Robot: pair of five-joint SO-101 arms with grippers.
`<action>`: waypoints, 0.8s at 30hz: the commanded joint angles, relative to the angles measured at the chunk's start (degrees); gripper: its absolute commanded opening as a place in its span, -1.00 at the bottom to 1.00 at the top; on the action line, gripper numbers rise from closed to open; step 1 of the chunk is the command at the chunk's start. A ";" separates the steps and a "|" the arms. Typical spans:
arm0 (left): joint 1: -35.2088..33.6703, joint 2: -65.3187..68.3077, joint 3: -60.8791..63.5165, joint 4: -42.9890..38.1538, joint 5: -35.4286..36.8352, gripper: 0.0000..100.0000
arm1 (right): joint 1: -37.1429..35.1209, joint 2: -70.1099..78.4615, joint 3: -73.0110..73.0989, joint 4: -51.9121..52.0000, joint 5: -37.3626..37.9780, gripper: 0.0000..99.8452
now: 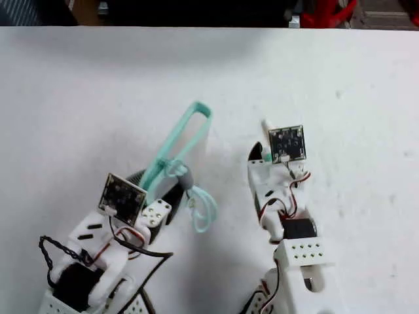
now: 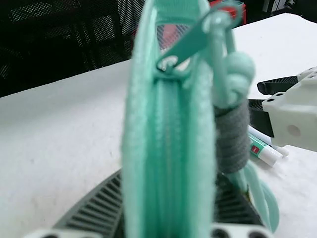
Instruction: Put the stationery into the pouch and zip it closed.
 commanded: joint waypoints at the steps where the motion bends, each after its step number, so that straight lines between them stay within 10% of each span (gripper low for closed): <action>1: 1.01 0.75 0.09 -0.18 -0.44 -0.68 | -0.40 -0.75 -0.18 -0.84 0.53 -0.56; 20: 1.01 0.75 0.09 -0.18 -0.26 -0.68 | -0.48 -0.75 -0.18 -0.84 0.62 -0.58; 24: 1.01 0.75 0.09 -0.26 -0.35 -0.68 | -0.92 -0.75 -0.18 -0.84 0.70 -0.99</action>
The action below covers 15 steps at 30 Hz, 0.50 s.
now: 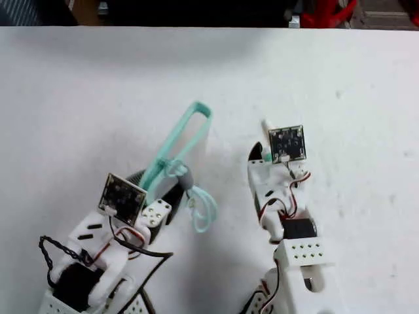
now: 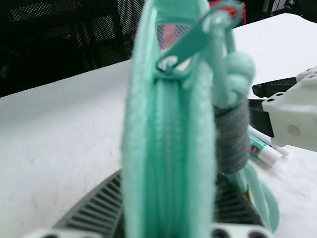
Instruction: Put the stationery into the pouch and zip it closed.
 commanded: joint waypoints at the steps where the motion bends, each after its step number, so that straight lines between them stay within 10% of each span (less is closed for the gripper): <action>1: 1.01 0.75 0.09 -0.26 -0.35 -0.68 | -0.92 -0.75 -0.26 -0.84 0.70 -0.95; 6: 1.01 0.75 0.09 -0.35 -0.35 -0.68 | -0.57 -0.66 -1.05 -0.40 0.70 -0.51; 11: 1.01 0.75 0.09 -0.35 -0.44 -0.68 | 2.68 5.05 -10.29 8.31 0.97 -0.98; 15: 0.66 0.75 0.09 -0.35 -0.44 -0.68 | 2.15 17.19 -18.55 13.23 1.41 -0.70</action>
